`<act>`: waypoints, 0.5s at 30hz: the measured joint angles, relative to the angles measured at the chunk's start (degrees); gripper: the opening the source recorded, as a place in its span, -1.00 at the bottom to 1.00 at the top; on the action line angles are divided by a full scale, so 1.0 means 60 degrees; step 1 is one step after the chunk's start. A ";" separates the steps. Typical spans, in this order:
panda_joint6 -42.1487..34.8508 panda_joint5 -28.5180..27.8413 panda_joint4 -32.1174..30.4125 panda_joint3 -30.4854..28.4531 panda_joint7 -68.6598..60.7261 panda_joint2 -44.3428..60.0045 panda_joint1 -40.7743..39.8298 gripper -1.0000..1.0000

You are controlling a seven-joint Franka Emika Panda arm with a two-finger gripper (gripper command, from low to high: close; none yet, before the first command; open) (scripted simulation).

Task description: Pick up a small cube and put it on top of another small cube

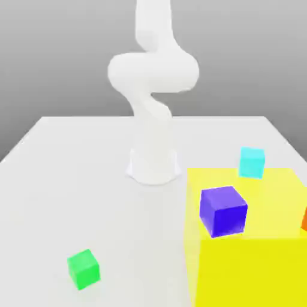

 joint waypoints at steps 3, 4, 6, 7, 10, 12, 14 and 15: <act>0.0507 -0.0172 -0.0301 0.0136 0.0796 0.1093 -0.0509 0.00; 0.0669 -0.0229 -0.0397 0.0171 0.1052 0.1444 -0.0666 0.00; 0.0991 -0.0345 -0.0588 0.0222 0.1564 0.2142 -0.0961 0.00; 0.1151 -0.0404 -0.0684 0.0238 0.1819 0.2489 -0.1100 0.00; 0.1633 -0.0562 -0.0969 0.0256 0.2571 0.3532 -0.1493 0.00; 0.1955 -0.0647 -0.1160 0.0230 0.3062 0.4225 -0.1719 0.00; 0.2275 -0.0718 -0.1350 0.0160 0.3537 0.4918 -0.1904 0.00; 0.2437 -0.0736 -0.1446 0.0115 0.3763 0.5263 -0.1983 0.00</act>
